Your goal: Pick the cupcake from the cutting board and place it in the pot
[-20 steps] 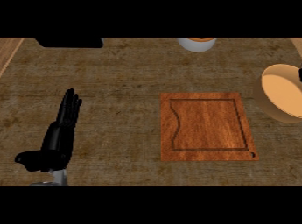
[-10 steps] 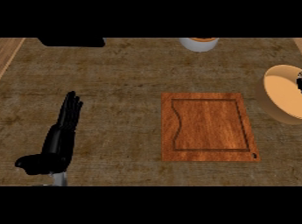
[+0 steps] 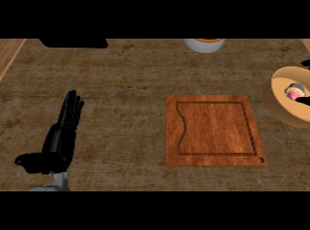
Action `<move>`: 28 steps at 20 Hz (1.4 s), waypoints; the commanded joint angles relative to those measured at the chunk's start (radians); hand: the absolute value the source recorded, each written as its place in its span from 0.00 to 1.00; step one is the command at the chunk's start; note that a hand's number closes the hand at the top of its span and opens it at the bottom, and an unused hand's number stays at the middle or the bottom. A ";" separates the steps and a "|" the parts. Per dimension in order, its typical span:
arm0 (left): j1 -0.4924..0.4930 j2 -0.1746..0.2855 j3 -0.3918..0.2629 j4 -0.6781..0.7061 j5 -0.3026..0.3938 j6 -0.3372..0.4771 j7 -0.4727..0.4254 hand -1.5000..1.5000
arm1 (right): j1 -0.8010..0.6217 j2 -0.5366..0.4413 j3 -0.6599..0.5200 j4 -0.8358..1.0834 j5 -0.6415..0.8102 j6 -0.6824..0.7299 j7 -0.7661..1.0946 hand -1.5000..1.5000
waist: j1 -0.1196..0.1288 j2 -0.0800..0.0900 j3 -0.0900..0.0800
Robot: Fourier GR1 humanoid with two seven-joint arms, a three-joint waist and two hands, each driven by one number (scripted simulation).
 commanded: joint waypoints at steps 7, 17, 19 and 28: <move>0.011 0.012 0.016 -0.023 0.025 -0.023 -0.001 0.50 | -0.075 -0.038 -0.320 0.132 -0.354 0.093 -0.117 0.00 | 0.002 0.001 0.000; -0.024 -0.033 -0.005 0.044 -0.016 0.014 -0.036 0.50 | -0.061 -0.236 -0.396 0.288 -0.434 0.151 -0.199 0.00 | 0.008 0.009 0.001; 0.013 -0.007 -0.006 -0.050 -0.011 0.008 0.027 0.50 | -0.010 -0.254 -0.405 0.309 -0.448 0.180 -0.247 0.00 | 0.011 0.005 0.001; -0.048 -0.008 -0.002 -0.001 -0.008 -0.005 0.028 0.50 | 0.003 -0.363 -0.427 0.350 -0.468 0.239 -0.274 0.00 | 0.025 0.015 0.005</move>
